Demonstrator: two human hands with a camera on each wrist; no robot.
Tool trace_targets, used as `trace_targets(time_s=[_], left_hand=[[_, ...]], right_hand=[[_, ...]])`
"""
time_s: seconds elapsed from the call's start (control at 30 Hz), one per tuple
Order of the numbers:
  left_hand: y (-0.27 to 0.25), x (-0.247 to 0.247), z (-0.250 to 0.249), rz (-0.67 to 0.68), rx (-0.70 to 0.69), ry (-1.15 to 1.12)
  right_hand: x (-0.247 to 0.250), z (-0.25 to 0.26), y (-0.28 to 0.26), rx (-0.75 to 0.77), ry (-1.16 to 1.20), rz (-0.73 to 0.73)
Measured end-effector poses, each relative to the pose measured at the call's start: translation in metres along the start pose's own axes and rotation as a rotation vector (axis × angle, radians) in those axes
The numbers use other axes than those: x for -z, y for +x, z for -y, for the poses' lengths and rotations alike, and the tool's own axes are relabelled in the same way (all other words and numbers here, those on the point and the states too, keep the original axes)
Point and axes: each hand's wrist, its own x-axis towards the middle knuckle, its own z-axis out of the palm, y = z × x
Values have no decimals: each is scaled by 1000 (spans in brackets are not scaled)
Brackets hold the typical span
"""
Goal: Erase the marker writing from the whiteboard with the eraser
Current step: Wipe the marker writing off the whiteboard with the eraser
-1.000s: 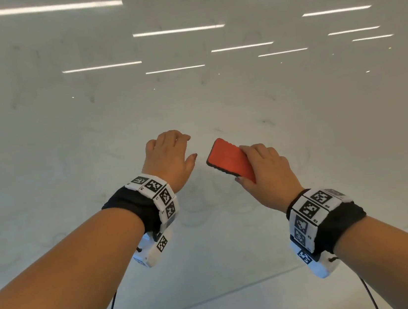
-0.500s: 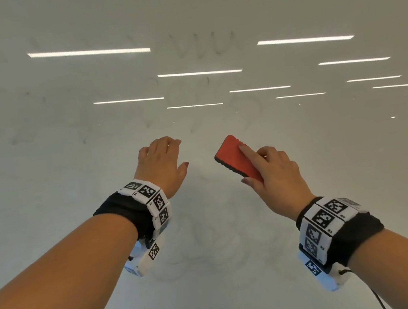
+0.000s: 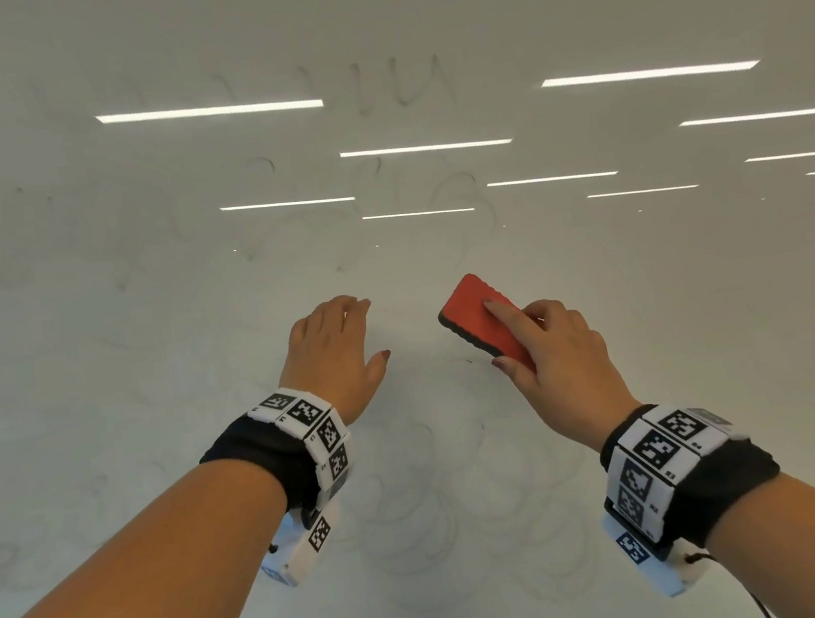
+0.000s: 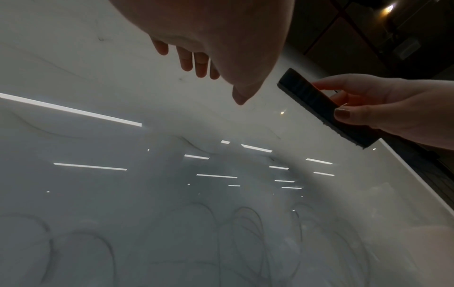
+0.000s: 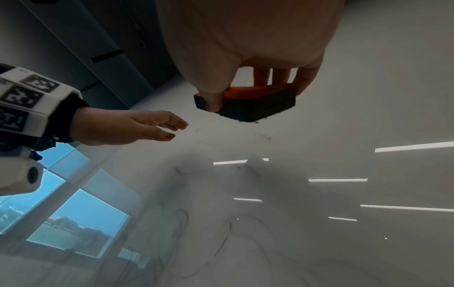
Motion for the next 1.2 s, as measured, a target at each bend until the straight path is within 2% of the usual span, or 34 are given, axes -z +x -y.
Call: trace_targets(time_s=[0.47,0.83,1.2], left_hand=[[10,-30,23,-54,-25,-8],[37,-48,25,-113,-110,-11],[38,-64,25,-152,-129,3]], right_hand=[[-35,-15,16,-130,-12,-88],[-43,-22,53,-134,-47,-166],[-56,-27,56,-71,-47,-248]])
